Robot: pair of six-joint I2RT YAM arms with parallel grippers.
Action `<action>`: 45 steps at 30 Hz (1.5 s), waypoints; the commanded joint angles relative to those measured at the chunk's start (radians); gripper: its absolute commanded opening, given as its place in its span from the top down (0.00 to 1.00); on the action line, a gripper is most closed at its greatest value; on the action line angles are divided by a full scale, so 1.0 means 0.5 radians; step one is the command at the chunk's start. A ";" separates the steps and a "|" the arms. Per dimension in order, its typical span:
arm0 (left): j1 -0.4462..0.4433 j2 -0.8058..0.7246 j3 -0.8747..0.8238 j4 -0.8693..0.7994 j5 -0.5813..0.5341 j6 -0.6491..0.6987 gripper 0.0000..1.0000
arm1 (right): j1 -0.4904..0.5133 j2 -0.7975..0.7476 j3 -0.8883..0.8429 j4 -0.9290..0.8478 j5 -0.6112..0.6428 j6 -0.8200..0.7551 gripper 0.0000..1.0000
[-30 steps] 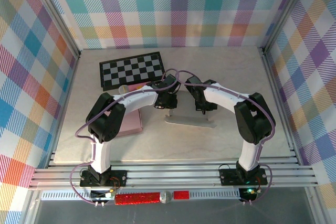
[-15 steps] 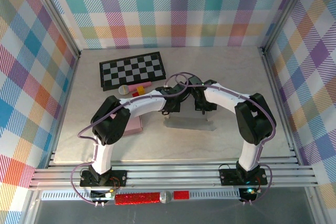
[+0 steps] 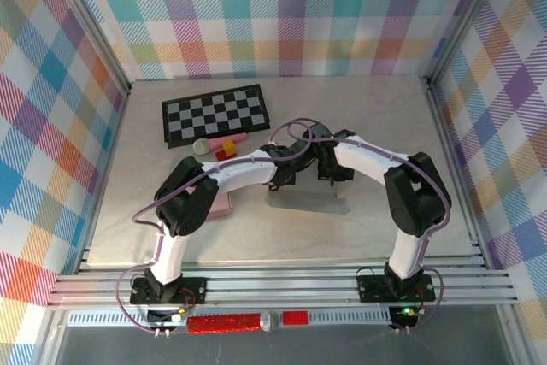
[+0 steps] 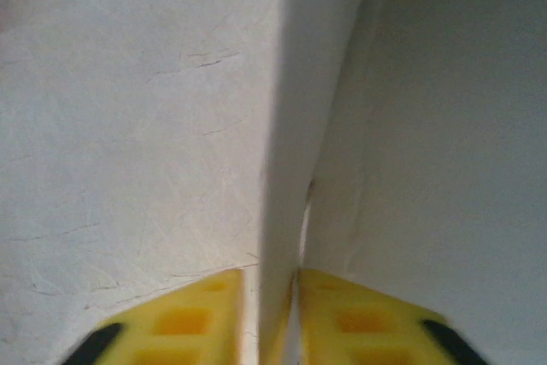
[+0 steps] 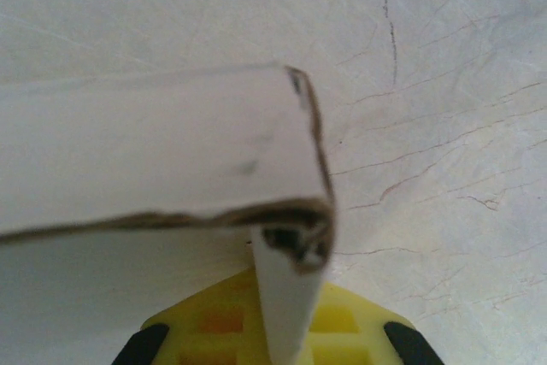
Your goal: Fold the paper box
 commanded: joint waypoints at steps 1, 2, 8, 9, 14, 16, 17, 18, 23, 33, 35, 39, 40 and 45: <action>-0.003 -0.137 -0.029 0.135 0.042 0.128 0.62 | 0.072 0.003 -0.059 -0.077 0.013 0.053 1.00; 0.001 -0.170 -0.036 0.159 0.070 0.147 0.57 | 0.072 0.003 -0.057 -0.075 0.013 0.050 1.00; 0.045 -0.260 -0.037 0.142 0.205 0.193 0.49 | 0.072 0.010 -0.058 -0.072 0.015 0.050 1.00; 0.065 -0.263 -0.044 0.135 0.222 0.194 0.49 | 0.072 0.010 -0.056 -0.072 0.015 0.049 1.00; 0.164 -0.190 -0.018 0.130 0.416 0.269 0.52 | 0.072 0.003 -0.076 -0.069 0.011 0.056 1.00; 0.165 -0.148 0.009 0.096 0.442 0.291 0.53 | 0.071 0.007 -0.071 -0.073 0.016 0.059 1.00; 0.166 -0.143 0.004 0.092 0.443 0.288 0.53 | 0.072 0.007 -0.071 -0.078 0.016 0.059 1.00; 0.165 -0.143 -0.010 0.093 0.431 0.280 0.53 | 0.072 0.010 -0.066 -0.078 0.017 0.058 1.00; 0.192 -0.118 -0.051 0.098 0.406 0.257 0.56 | 0.072 0.013 -0.053 -0.081 0.011 0.056 1.00; 0.186 -0.019 0.005 0.073 0.289 0.286 0.97 | 0.072 0.022 -0.034 -0.092 0.007 0.058 1.00; 0.175 -0.022 0.010 0.057 0.230 0.288 1.00 | 0.072 0.024 -0.034 -0.098 0.007 0.062 1.00; 0.122 -0.014 0.042 -0.014 0.063 0.253 1.00 | 0.072 0.033 -0.026 -0.108 -0.001 0.068 1.00; 0.114 -0.011 0.040 -0.016 0.060 0.244 1.00 | 0.072 0.037 -0.023 -0.110 -0.007 0.070 1.00; 0.108 -0.069 0.046 0.016 0.133 0.236 0.68 | 0.072 0.075 -0.001 -0.139 -0.021 0.070 1.00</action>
